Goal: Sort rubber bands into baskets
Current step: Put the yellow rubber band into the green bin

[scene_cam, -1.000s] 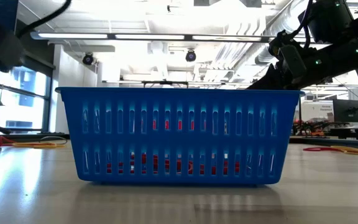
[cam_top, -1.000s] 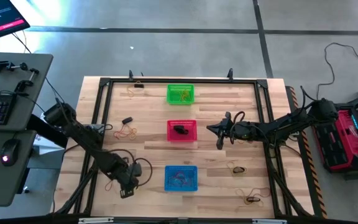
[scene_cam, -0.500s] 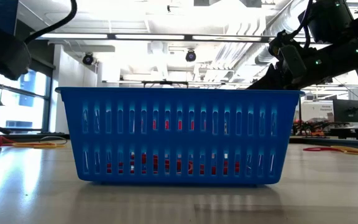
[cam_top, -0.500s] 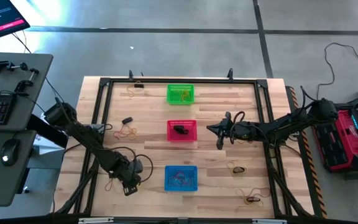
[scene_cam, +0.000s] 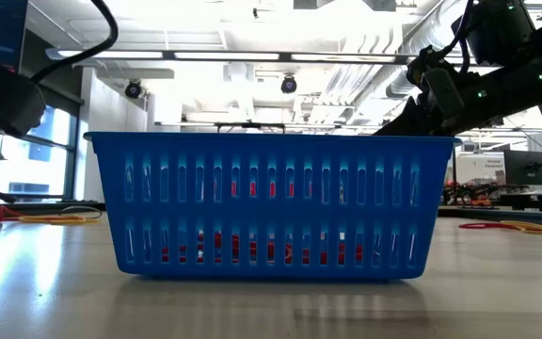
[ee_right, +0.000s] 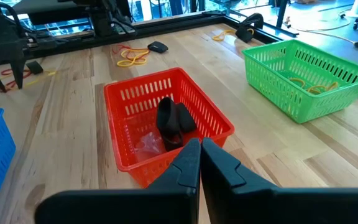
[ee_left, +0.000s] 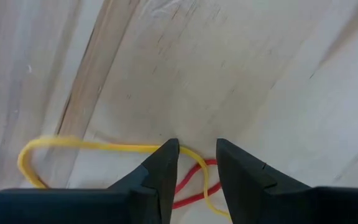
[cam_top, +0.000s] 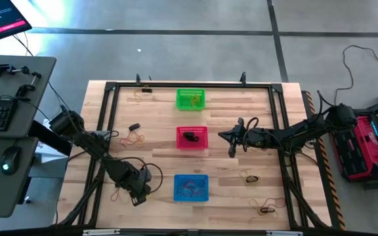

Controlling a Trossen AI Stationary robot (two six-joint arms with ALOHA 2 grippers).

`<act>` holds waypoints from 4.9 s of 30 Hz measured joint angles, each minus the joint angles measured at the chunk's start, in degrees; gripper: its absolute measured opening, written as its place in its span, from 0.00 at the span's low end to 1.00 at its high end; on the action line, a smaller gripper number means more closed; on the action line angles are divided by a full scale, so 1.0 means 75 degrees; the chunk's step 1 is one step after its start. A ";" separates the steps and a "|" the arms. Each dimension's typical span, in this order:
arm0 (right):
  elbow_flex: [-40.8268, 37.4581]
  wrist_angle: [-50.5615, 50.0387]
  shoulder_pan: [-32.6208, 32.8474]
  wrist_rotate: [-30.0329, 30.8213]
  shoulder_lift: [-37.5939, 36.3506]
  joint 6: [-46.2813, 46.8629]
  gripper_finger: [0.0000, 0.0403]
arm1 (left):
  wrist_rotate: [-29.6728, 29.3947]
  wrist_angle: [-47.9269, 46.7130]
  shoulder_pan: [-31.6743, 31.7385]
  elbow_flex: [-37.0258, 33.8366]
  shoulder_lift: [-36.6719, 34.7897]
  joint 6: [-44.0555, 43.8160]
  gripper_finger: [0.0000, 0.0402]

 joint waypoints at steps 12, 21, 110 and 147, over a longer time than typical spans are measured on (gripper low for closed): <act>0.0000 0.0000 0.0002 0.0000 0.0000 -0.0003 0.00 | -0.0023 -0.0189 0.0000 -0.0012 0.0004 0.0323 0.01; 0.0000 -0.0003 0.0003 0.0000 0.0000 -0.0003 0.00 | -0.0626 -0.1704 -0.0013 0.0707 -0.0517 0.0820 0.00; 0.0000 -0.0114 0.0002 0.0000 0.0000 -0.0201 0.00 | 0.0198 -0.3199 -0.0079 0.1401 0.0673 0.0545 0.16; 0.0000 -0.0111 0.0003 -0.0003 0.0000 -0.0192 0.00 | 0.0637 -0.2356 -0.0047 0.0766 0.0659 0.0952 0.03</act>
